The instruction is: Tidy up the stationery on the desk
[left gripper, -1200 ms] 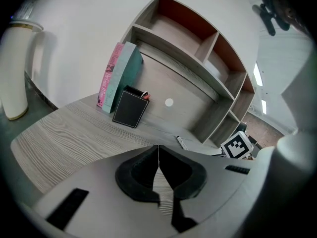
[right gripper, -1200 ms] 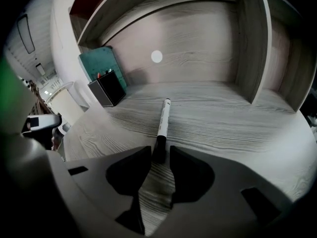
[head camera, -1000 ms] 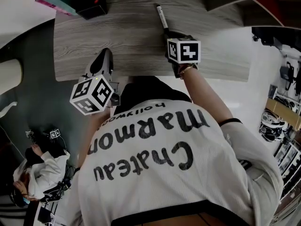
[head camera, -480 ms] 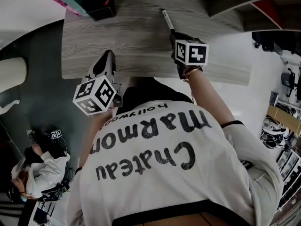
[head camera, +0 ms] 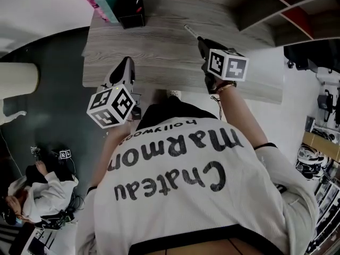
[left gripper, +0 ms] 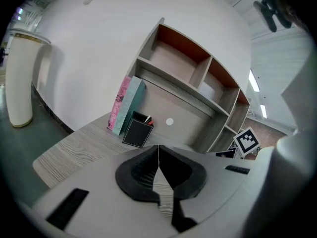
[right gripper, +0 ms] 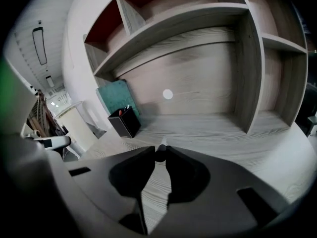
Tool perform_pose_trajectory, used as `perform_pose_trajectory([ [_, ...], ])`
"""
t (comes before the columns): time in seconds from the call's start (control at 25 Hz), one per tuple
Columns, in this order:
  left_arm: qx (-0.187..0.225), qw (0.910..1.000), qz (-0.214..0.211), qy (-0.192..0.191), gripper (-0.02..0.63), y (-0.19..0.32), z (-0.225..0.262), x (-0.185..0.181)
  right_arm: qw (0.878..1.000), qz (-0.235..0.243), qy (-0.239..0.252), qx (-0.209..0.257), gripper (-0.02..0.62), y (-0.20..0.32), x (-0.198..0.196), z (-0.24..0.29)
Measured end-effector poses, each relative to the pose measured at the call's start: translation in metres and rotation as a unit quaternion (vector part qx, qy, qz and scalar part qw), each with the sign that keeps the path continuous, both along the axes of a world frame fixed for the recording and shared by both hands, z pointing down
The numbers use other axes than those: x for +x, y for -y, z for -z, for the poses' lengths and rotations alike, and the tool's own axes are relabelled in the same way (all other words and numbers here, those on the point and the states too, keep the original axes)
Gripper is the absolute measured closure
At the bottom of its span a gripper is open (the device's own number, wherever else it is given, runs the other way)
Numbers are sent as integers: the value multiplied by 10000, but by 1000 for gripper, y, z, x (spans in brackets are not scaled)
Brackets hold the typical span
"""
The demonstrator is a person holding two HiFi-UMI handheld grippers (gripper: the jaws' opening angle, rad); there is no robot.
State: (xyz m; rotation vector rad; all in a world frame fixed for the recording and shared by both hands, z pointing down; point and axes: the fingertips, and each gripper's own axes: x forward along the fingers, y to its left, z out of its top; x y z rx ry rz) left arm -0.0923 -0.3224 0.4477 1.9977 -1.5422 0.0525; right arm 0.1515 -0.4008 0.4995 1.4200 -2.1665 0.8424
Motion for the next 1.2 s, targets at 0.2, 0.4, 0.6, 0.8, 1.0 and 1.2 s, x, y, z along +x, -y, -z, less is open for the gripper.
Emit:
perform_pose_trajectory([
  [0.2, 191, 9997, 173, -22, 589, -11, 15, -19, 9993, 159, 143, 303, 517, -5, -23, 33],
  [0.4, 313, 9992, 258, -18, 589, -35, 24, -34, 9972, 357, 415, 518, 518, -20, -53, 60],
  [0.6, 465, 9980, 417, 23, 589, -63, 34, -59, 9934, 561, 616, 786, 518, -37, -86, 84],
  [0.8, 591, 9962, 637, 98, 589, -94, 40, -91, 9901, 667, 824, 921, 518, -56, -113, 95],
  [1.0, 598, 9938, 931, 90, 589, -114, 38, -121, 9878, 785, 843, 1052, 518, -60, -134, 105],
  [1.2, 516, 9924, 1115, 16, 589, -106, 32, -140, 9877, 875, 829, 1001, 518, -43, -153, 107],
])
